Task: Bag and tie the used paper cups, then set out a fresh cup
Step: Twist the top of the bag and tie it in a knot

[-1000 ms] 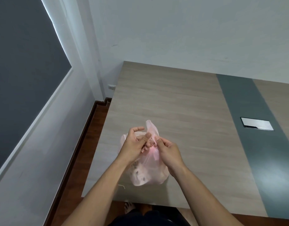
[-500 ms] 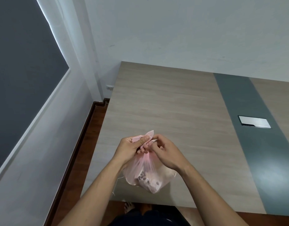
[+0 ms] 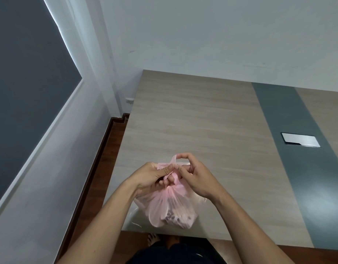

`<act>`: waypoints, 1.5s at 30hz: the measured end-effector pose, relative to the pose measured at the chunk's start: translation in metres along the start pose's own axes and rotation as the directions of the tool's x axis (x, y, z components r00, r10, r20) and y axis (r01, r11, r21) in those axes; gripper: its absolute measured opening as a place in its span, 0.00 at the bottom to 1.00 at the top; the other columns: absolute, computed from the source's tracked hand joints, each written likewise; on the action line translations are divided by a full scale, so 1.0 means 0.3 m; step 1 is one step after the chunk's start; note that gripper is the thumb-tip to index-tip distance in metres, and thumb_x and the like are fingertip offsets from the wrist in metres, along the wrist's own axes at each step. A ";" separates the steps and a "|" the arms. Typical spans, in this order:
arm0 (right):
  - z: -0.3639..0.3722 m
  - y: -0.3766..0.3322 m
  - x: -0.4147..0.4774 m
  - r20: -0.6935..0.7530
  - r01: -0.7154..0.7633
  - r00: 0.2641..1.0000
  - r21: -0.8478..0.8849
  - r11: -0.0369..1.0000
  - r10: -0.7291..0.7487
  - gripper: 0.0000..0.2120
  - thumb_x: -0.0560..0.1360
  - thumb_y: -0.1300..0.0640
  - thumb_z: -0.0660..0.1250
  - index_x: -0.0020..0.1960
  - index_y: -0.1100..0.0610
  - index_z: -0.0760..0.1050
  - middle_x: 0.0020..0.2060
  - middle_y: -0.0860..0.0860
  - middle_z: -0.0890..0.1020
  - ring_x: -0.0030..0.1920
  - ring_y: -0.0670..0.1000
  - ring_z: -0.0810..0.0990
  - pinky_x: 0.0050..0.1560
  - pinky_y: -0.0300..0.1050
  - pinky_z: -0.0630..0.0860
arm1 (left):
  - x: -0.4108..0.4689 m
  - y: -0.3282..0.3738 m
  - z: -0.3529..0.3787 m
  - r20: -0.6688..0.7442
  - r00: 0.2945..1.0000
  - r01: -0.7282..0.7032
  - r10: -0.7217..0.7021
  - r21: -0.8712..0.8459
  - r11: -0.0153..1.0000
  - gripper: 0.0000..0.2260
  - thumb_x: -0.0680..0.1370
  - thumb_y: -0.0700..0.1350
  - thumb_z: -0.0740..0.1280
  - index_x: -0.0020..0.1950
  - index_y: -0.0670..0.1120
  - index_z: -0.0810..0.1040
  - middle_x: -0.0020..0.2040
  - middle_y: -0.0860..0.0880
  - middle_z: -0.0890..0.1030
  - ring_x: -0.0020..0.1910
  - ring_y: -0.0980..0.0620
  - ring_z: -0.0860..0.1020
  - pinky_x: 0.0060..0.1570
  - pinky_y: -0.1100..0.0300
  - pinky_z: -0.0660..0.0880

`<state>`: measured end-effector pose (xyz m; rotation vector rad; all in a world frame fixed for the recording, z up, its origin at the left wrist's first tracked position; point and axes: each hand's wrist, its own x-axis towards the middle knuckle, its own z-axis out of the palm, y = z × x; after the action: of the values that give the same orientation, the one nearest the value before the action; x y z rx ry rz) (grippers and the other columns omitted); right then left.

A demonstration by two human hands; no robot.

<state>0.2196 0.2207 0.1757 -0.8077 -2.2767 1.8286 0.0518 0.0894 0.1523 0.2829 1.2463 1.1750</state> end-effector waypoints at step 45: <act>-0.032 0.023 -0.015 0.061 -0.086 0.995 0.021 0.996 0.084 0.05 0.80 0.64 0.73 0.51 0.54 0.81 0.46 0.55 0.85 0.42 0.46 0.75 0.48 0.44 0.74 | 0.013 0.024 0.056 -0.251 0.809 -0.274 0.531 0.639 0.719 0.02 0.80 0.48 0.80 0.48 0.52 0.91 0.43 0.57 0.90 0.43 0.61 0.86 0.43 0.69 0.77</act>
<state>0.2295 0.2279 0.1730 -0.8701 -2.2851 1.9385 0.0615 0.1024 0.1616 0.8403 2.0042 1.2433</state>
